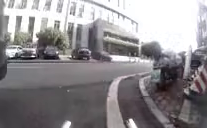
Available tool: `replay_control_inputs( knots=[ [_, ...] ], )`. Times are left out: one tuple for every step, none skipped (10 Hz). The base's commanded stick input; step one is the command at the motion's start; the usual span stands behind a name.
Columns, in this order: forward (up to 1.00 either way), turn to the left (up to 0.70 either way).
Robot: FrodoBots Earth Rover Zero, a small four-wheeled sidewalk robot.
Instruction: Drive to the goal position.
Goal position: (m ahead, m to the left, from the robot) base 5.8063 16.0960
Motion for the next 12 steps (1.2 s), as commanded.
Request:
replay_control_inputs(
  knots=[
    [0.45, 0.27],
    [0.45, 0.27],
    [0.45, 0.27],
    [0.45, 0.27],
    [0.45, 0.27],
    [0.45, 0.27],
    [0.45, 0.27],
    [0.45, 0.27],
    [0.45, 0.27],
    [0.45, 0.27],
    [0.45, 0.27],
    [0.45, 0.27]
  ],
)
